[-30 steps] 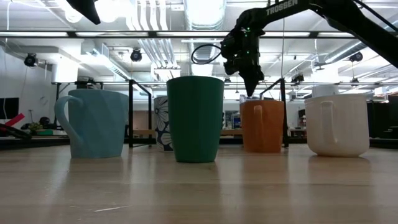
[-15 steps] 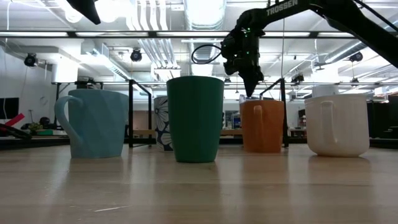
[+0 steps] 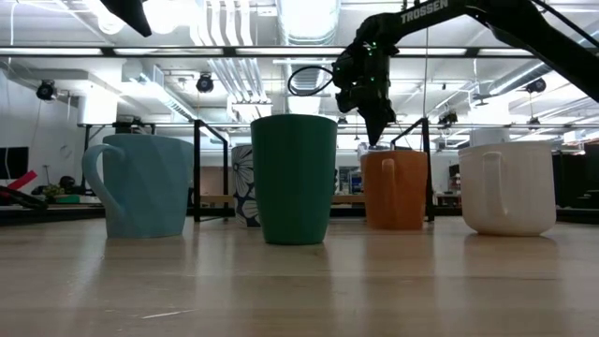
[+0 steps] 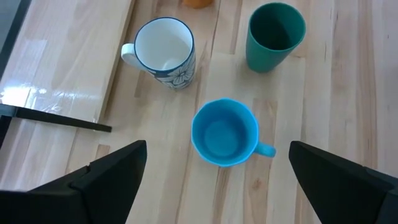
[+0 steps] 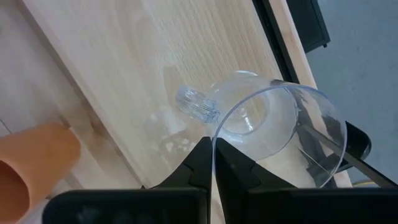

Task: Stack small to large cups/mugs on shelf
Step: Put the transparent mug on the shelf

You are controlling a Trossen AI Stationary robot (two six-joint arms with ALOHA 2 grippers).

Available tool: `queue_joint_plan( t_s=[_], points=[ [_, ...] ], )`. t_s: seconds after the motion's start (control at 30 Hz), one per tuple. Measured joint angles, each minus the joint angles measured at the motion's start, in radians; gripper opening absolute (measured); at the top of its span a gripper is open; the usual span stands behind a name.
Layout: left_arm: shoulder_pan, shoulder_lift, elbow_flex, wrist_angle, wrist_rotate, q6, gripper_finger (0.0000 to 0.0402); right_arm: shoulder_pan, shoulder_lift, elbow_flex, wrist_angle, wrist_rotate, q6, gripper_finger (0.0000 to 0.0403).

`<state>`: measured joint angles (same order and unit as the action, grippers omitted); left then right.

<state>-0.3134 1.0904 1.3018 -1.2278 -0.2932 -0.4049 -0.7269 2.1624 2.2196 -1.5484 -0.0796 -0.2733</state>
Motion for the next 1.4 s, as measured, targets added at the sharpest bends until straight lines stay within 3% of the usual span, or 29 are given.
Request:
queue_joint_plan(
  t_s=[1.2, 1.4],
  points=[
    [0.0, 0.002, 0.0, 0.0, 0.0, 0.0, 0.0379, 0.0, -0.002, -0.092, 0.078, 0.0, 0.002, 0.0009],
    [0.0, 0.002, -0.002, 0.0, 0.0, 0.0, 0.0379, 0.0, -0.002, -0.089, 0.079, -0.026, 0.004, 0.0034]
  ],
)
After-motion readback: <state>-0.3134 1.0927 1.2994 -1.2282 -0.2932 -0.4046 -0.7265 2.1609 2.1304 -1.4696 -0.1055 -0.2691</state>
